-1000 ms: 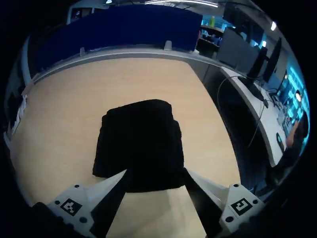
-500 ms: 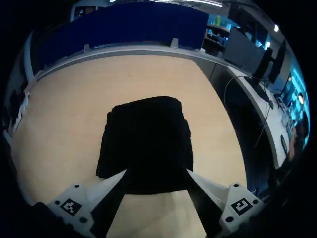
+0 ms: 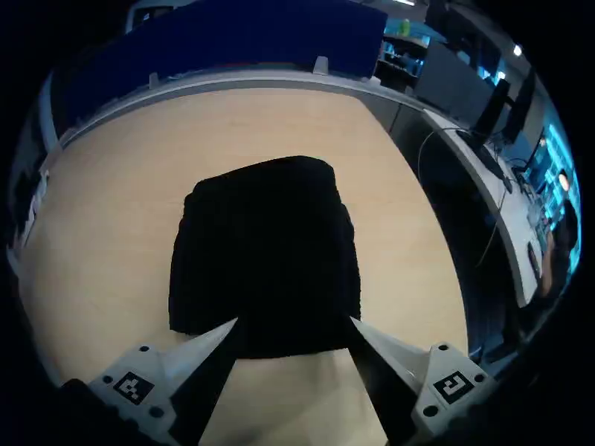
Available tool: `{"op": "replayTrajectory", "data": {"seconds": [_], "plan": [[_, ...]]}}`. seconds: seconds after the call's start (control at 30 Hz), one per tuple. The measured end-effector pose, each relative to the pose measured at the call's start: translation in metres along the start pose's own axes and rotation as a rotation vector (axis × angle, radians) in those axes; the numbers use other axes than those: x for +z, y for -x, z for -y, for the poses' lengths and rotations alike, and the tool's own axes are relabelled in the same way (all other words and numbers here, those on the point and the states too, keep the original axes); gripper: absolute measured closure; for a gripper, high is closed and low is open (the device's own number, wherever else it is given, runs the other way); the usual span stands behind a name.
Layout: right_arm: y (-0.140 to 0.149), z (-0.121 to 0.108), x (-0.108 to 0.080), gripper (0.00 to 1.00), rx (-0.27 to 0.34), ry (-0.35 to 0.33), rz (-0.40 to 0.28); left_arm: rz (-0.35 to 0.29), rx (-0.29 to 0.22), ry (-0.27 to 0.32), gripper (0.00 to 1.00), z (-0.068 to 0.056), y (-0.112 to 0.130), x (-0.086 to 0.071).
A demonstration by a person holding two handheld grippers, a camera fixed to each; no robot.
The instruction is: Fold towel
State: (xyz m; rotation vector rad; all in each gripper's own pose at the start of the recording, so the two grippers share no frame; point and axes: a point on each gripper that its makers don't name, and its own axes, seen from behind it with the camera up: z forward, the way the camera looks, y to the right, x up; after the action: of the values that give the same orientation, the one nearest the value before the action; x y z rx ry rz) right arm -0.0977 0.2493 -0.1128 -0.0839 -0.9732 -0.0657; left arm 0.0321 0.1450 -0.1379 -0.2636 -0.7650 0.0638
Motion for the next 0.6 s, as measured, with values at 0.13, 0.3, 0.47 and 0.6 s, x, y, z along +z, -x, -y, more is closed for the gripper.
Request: {"op": "replayTrajectory", "data": {"seconds": [0.13,0.3,0.47,0.6], "plan": [[-0.017,0.003,-0.008,0.03,-0.004,-0.007,-0.044,-0.004,-0.001,0.002,0.05,0.0,-0.003,0.0],[-0.048,0.004,-0.012,0.03,-0.003,-0.019,-0.097,-0.007,-0.004,0.002,0.05,0.0,-0.006,0.0],[-0.077,0.008,-0.002,0.03,-0.009,-0.038,-0.122,-0.006,-0.004,-0.008,0.05,0.002,-0.006,0.0],[-0.094,0.016,0.009,0.03,-0.026,-0.057,-0.127,-0.003,-0.012,-0.018,0.04,0.004,-0.005,0.0]]}}
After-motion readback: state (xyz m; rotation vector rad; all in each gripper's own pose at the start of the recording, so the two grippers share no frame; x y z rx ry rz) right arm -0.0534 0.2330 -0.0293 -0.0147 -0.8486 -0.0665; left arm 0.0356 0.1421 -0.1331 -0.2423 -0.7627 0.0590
